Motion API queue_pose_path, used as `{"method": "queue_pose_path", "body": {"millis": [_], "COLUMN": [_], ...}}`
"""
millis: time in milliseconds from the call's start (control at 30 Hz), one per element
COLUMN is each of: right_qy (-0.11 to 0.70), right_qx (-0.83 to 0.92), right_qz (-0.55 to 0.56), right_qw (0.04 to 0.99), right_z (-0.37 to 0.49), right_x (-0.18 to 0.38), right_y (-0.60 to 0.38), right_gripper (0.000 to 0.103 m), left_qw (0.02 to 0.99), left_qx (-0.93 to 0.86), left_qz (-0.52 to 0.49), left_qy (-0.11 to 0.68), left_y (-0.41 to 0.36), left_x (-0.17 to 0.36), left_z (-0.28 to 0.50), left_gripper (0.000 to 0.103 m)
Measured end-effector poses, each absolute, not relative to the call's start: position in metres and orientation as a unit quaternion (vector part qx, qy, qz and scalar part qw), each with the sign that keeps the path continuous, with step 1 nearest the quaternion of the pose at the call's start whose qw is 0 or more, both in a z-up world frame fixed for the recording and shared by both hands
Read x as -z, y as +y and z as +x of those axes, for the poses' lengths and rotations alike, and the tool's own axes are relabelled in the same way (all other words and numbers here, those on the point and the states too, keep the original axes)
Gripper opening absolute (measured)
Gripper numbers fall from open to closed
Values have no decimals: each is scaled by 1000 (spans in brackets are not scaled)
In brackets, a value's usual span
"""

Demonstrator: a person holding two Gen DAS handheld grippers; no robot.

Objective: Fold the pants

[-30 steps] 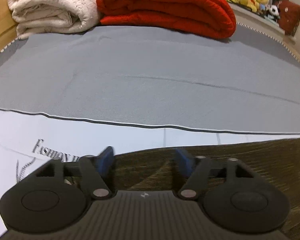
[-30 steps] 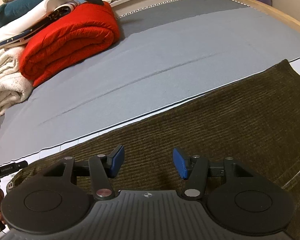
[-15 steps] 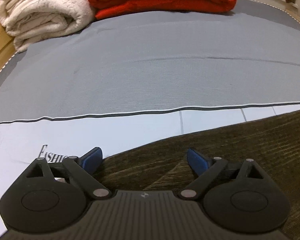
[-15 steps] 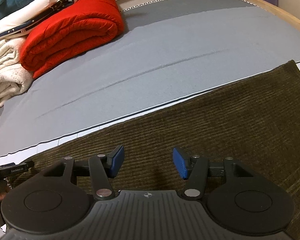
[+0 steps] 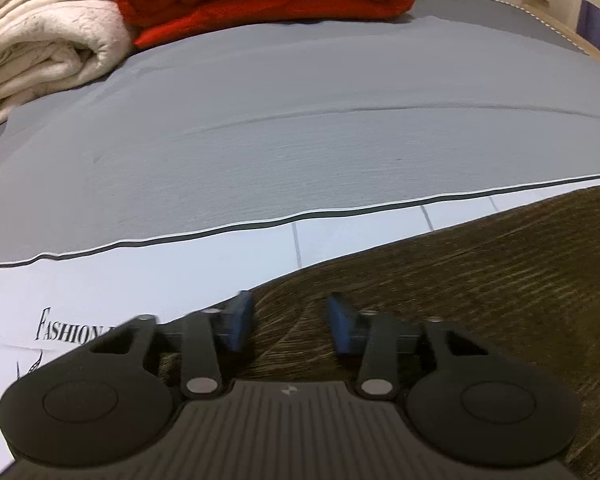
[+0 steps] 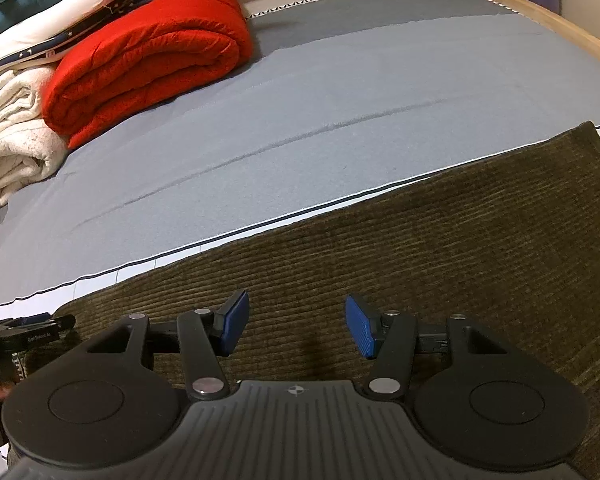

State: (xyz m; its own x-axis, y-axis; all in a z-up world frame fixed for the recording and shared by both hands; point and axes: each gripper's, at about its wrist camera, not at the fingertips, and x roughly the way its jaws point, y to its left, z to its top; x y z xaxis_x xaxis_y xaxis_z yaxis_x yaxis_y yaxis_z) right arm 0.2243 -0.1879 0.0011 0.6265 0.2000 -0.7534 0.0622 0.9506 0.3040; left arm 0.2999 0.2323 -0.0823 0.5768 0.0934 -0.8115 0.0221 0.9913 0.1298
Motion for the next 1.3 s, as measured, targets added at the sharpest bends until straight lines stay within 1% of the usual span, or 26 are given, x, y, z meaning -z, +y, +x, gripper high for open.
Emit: {"method": "queue_pose_path", "body": {"millis": [100, 233, 267, 300, 333, 767, 1000, 1067, 1167, 1233, 1267, 1300], "right_qy": [430, 429, 429, 429, 429, 426, 423, 424, 423, 421, 420, 420], "right_qx": [-39, -39, -38, -39, -38, -36, -37, -38, -42, -43, -42, -41], "right_qz": [151, 150, 150, 150, 150, 149, 147, 144, 140, 140, 140, 141], "right_qw": [889, 890, 890, 890, 890, 892, 893, 894, 894, 895, 896, 896], "right_z": [225, 224, 224, 224, 224, 221, 219, 218, 217, 217, 216, 216], "right_x": [-1, -1, -1, -1, -1, -3, -5, -4, -4, -6, -6, -6], "right_y": [-187, -187, -187, -187, -187, -186, -185, -183, -182, -183, -184, -185], "right_gripper": [57, 57, 57, 57, 57, 57, 57, 57, 57, 57, 57, 57], "left_qw": [885, 885, 886, 886, 886, 883, 881, 875, 875, 884, 887, 892], "left_qx": [-12, -12, -12, -15, -19, -3, 61, 98, 101, 78, 67, 54], "left_qz": [66, 66, 65, 65, 66, 57, 12, 15, 19, 5, -1, -8], "left_qy": [461, 460, 460, 459, 458, 465, 469, 474, 474, 460, 456, 448], "left_y": [226, 224, 225, 226, 227, 231, 252, 255, 262, 270, 273, 277], "left_x": [82, 81, 80, 79, 78, 67, 40, 38, 42, 43, 44, 44], "left_z": [300, 300, 301, 302, 303, 298, 281, 274, 268, 270, 272, 274], "left_gripper": [20, 14, 9, 2, 2, 0, 0, 0, 0, 5, 14, 26]}}
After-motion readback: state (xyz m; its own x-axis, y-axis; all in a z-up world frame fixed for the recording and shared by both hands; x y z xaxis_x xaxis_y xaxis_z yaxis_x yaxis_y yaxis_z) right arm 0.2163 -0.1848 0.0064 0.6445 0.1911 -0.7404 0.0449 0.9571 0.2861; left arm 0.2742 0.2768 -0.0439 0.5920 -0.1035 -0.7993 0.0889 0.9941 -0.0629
